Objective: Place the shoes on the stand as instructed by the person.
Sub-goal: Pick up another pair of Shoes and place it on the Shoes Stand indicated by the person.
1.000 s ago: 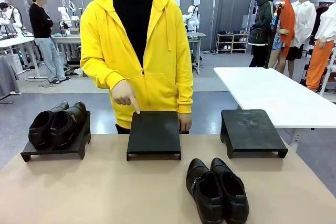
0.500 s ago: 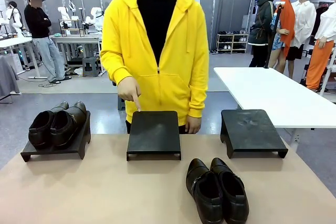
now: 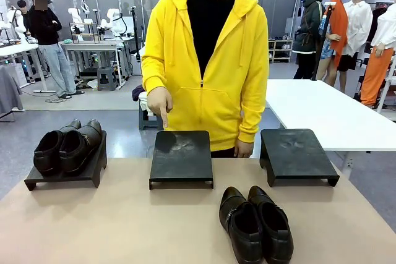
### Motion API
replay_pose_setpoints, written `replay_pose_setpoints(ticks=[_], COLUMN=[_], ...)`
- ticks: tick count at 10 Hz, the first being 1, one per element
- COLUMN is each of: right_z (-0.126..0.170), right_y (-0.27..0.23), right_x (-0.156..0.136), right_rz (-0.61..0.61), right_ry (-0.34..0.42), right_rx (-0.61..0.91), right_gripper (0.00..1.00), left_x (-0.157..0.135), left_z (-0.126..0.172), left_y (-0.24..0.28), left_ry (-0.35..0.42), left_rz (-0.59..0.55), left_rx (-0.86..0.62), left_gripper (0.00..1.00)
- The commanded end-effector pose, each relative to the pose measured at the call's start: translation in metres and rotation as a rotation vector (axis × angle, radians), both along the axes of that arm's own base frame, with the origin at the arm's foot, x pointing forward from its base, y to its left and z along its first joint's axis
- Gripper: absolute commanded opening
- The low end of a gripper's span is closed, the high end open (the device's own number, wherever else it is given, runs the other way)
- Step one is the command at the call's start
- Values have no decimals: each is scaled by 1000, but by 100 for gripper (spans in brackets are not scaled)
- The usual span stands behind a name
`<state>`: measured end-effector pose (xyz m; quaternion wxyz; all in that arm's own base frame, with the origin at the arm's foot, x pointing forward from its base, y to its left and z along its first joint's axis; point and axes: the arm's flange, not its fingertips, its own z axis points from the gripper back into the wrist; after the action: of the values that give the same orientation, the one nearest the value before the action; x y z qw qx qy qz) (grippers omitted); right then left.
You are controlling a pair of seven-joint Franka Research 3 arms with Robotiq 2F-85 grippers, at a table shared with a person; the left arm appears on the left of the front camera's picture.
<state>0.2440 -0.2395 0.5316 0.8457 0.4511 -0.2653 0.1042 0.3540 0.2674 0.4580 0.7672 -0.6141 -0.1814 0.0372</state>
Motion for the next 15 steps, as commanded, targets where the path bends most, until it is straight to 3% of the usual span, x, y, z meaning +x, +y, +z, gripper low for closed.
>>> replay_pose_setpoints(ticks=[1,4,6,9,15], right_z=[31,69,74,60,-5], right_y=[42,120,182,267,382], right_x=[3,15,19,27,63], right_rz=[90,172,238,290,128], right_ry=[6,19,-7,-58,60], right_rx=[-179,-365,-532,-792,-906], right_gripper=[100,100,100,100,100], left_x=[-3,-3,-3,-3,-3], left_z=[1,1,1,1,1], left_y=[-2,-2,-2,-2,-2], left_ry=[-4,-4,-4,-4,-4], left_rz=[1,1,1,1,1], left_rx=[15,15,15,15,15], left_gripper=[100,100,100,100,100])
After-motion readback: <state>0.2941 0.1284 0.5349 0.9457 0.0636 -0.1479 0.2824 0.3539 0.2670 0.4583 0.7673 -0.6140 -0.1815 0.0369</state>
